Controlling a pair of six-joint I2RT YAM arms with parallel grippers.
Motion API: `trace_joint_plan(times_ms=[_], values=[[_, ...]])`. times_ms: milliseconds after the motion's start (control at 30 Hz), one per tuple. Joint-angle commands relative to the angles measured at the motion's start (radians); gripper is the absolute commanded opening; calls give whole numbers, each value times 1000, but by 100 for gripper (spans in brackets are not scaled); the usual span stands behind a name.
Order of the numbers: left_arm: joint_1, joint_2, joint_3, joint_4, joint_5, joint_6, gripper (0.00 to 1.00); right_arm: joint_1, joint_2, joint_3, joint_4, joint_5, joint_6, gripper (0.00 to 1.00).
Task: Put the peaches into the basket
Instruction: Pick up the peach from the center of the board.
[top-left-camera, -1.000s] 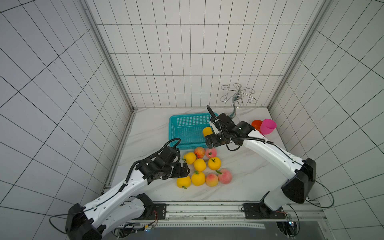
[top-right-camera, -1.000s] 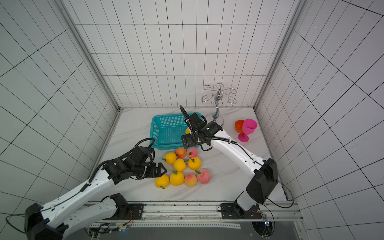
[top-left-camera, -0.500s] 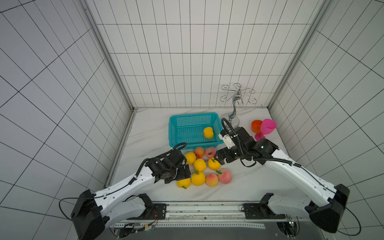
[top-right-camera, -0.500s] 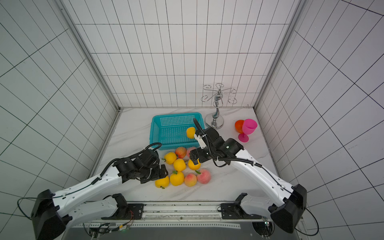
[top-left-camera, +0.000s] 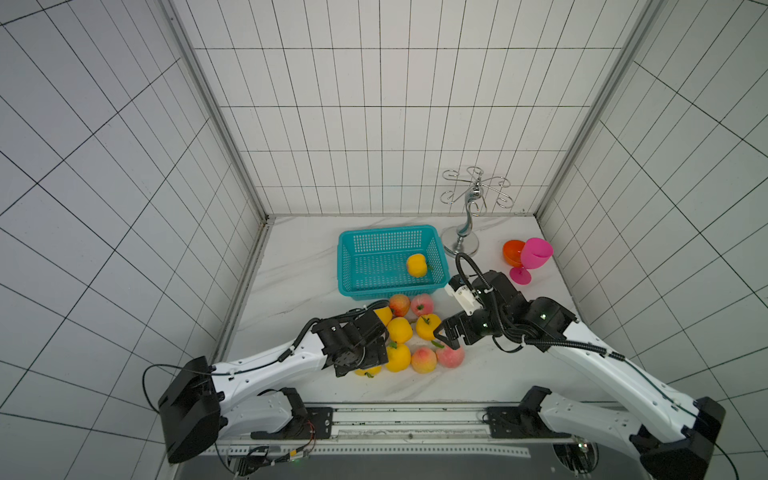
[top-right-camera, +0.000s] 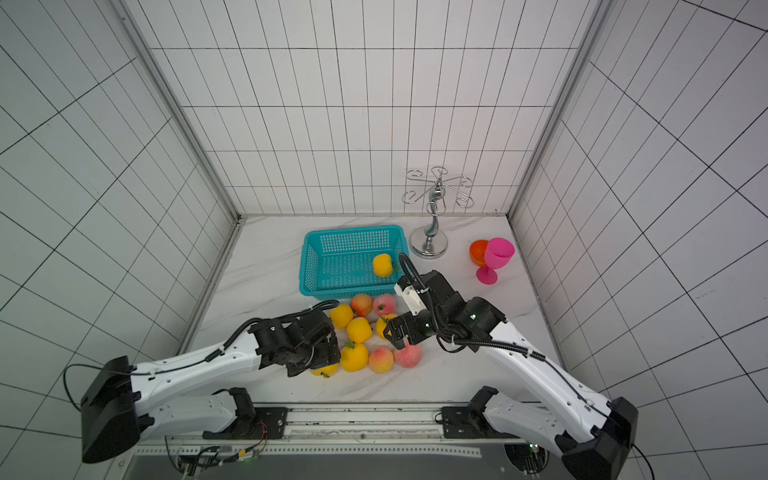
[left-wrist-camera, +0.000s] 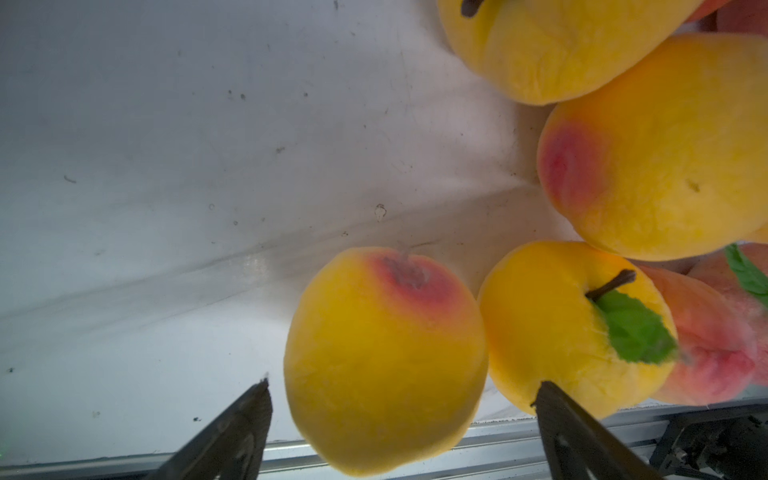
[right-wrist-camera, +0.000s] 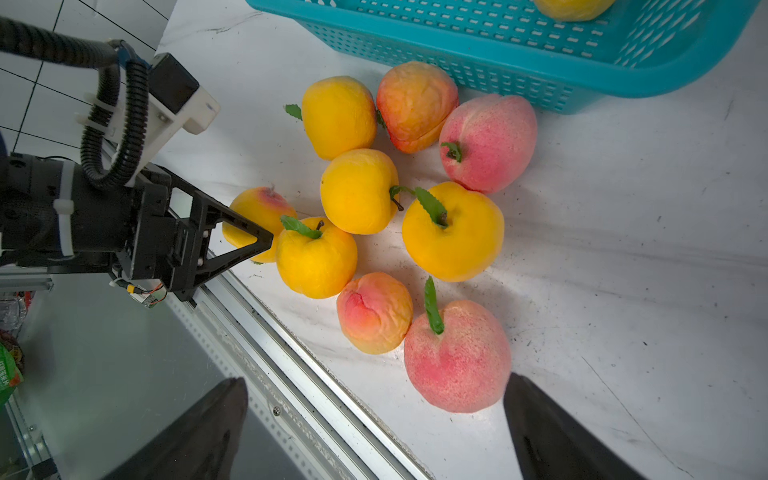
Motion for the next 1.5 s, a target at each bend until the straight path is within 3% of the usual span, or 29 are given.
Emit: trace_joint_plan(times_ms=[0,633,767,967,1300,1467], values=[[-4,24,-13,22,-40,-43,96,8,4,-40,18,-20,22,100],[1,115,1,27,-33,-2,88,2,85,-5,50,28,8,100],[2,132,35,-12,-42,23,80,2,74,-7,57,33,5,99],[18,145,82,-50,-44,50,77,-1,72,7,54,34,-12,99],[30,102,280,-243,-75,106,77,-23,57,76,45,31,-16,98],[97,85,410,-302,-61,159,77,-47,47,130,44,32,-22,98]])
